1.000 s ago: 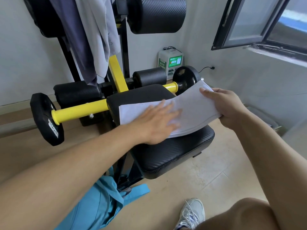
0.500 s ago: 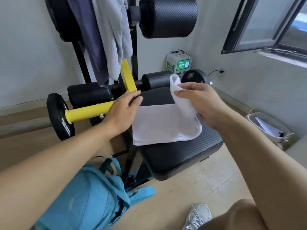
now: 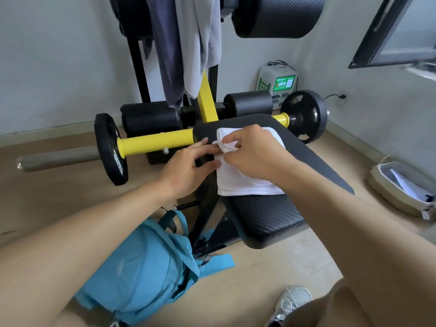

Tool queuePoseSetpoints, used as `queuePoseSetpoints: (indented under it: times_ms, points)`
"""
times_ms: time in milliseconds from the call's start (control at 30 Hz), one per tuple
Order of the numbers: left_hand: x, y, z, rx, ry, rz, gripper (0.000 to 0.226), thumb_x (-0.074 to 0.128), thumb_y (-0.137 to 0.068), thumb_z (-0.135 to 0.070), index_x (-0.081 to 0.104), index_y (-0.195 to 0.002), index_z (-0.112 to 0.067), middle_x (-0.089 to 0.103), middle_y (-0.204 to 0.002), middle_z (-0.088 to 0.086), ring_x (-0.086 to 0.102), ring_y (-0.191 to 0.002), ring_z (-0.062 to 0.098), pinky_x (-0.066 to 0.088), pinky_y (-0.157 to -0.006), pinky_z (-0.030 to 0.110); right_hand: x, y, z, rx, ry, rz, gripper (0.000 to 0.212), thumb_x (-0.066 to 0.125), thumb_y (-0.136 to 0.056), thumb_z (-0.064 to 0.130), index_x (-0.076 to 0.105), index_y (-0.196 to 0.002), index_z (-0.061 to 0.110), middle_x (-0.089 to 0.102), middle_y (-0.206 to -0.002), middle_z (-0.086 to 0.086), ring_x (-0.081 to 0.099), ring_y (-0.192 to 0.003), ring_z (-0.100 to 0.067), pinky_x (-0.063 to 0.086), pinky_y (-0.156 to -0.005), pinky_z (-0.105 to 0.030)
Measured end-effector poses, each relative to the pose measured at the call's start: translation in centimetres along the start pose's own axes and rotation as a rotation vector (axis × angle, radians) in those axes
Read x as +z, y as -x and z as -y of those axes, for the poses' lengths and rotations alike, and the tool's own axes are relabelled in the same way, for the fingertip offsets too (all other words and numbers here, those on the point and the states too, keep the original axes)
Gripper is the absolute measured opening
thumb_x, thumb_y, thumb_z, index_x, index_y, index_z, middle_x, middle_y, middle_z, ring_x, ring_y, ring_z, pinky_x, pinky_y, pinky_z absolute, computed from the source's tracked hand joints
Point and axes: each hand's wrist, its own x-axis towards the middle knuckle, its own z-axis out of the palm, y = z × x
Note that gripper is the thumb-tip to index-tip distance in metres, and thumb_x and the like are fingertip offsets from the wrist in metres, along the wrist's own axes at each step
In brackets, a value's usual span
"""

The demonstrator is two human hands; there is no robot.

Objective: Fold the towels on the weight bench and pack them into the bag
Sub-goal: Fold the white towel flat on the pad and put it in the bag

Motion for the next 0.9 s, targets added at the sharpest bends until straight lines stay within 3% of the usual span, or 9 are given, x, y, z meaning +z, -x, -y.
queuePoseSetpoints:
  times_ms: [167, 300, 367, 433, 467, 533, 600, 667, 900]
  points:
    - [-0.1, -0.2, 0.1, 0.028, 0.008, 0.034, 0.032, 0.065, -0.099, -0.027, 0.067, -0.128, -0.041, 0.054, -0.148, -0.017, 0.024, -0.151, 0.0, 0.029, -0.114, 0.028, 0.8, 0.1, 0.2, -0.032, 0.015, -0.044, 0.044, 0.067, -0.092, 0.024, 0.063, -0.135, 0.024, 0.068, -0.121, -0.001, 0.055, -0.083, -0.009, 0.034, -0.059, -0.005]
    - [-0.2, -0.2, -0.2, -0.007, 0.035, 0.007, 0.032, 0.059, -0.102, -0.014, 0.071, -0.125, -0.032, 0.054, -0.143, -0.02, 0.031, -0.149, 0.006, 0.029, -0.119, 0.03, 0.6, 0.7, 1.0, -0.045, -0.197, 0.022, 0.029, 0.069, -0.093, 0.035, 0.074, -0.116, 0.019, 0.075, -0.097, -0.01, 0.058, -0.06, -0.012, 0.048, -0.055, -0.021]
    - [-0.3, -0.1, -0.9, -0.081, 0.054, -0.136, 0.028, 0.06, -0.101, -0.014, 0.076, -0.117, -0.03, 0.06, -0.143, -0.01, 0.045, -0.14, 0.007, 0.034, -0.111, 0.023, -0.5, 0.8, 1.2, -0.053, -0.422, -0.142, 0.022, 0.064, -0.097, 0.036, 0.075, -0.108, 0.019, 0.074, -0.084, -0.005, 0.058, -0.049, -0.012, 0.046, -0.046, -0.027]
    - [-0.6, 0.0, -1.9, -0.148, 0.085, -0.284, 0.026, 0.06, -0.099, -0.015, 0.077, -0.103, -0.034, 0.07, -0.126, -0.011, 0.061, -0.117, 0.001, 0.043, -0.09, 0.012, -2.1, 0.2, 0.6, -0.077, -0.527, -0.359, 0.015, 0.061, -0.1, 0.031, 0.072, -0.107, 0.022, 0.073, -0.08, 0.0, 0.058, -0.048, -0.009, 0.046, -0.045, -0.025]
    - [-0.7, -0.1, -2.5, -0.176, 0.123, -0.304, 0.024, 0.06, -0.099, -0.017, 0.075, -0.099, -0.036, 0.074, -0.112, -0.015, 0.065, -0.103, -0.004, 0.046, -0.081, 0.009, -2.7, -0.1, 0.0, -0.088, -0.492, -0.419, 0.012, 0.06, -0.1, 0.028, 0.071, -0.105, 0.025, 0.073, -0.082, 0.003, 0.061, -0.054, -0.008, 0.048, -0.048, -0.025]
    - [-0.6, -0.2, -3.5, -0.251, 0.201, -0.258, 0.014, 0.063, -0.097, -0.029, 0.071, -0.108, -0.032, 0.076, -0.096, -0.017, 0.064, -0.094, -0.008, 0.045, -0.075, 0.009, -3.2, -0.6, -1.5, -0.086, -0.299, -0.416, 0.016, 0.057, -0.099, 0.026, 0.072, -0.106, 0.03, 0.072, -0.091, 0.012, 0.065, -0.076, -0.006, 0.055, -0.068, -0.029]
    - [-0.3, -0.1, -4.4, -0.326, 0.236, -0.186, 0.033, 0.067, -0.093, -0.045, 0.063, -0.121, -0.029, 0.074, -0.097, -0.013, 0.064, -0.095, -0.003, 0.041, -0.074, 0.016, -2.8, -1.0, -3.1, -0.103, -0.083, -0.32, 0.023, 0.055, -0.101, 0.027, 0.071, -0.118, 0.029, 0.068, -0.109, 0.016, 0.062, -0.103, -0.005, 0.051, -0.091, -0.029]
    - [0.1, -0.1, -4.8, -0.357, 0.238, -0.163, 0.046, 0.072, -0.088, -0.05, 0.057, -0.127, -0.029, 0.074, -0.094, -0.01, 0.064, -0.095, 0.002, 0.04, -0.074, 0.019, -2.1, -1.2, -3.9, -0.169, 0.051, -0.222, 0.031, 0.054, -0.103, 0.03, 0.065, -0.131, 0.028, 0.063, -0.131, 0.01, 0.053, -0.124, -0.01, 0.042, -0.105, -0.029]
    - [0.5, -0.2, -5.6, -0.414, 0.304, -0.131, 0.047, 0.073, -0.091, -0.027, 0.053, -0.134, -0.026, 0.074, -0.094, 0.0, 0.065, -0.086, 0.005, 0.038, -0.066, 0.019, -0.8, -1.6, -4.2, -0.2, 0.26, -0.008, 0.051, 0.042, -0.104, 0.048, 0.04, -0.153, 0.033, 0.031, -0.163, 0.009, 0.016, -0.155, -0.018, 0.015, -0.125, -0.043]
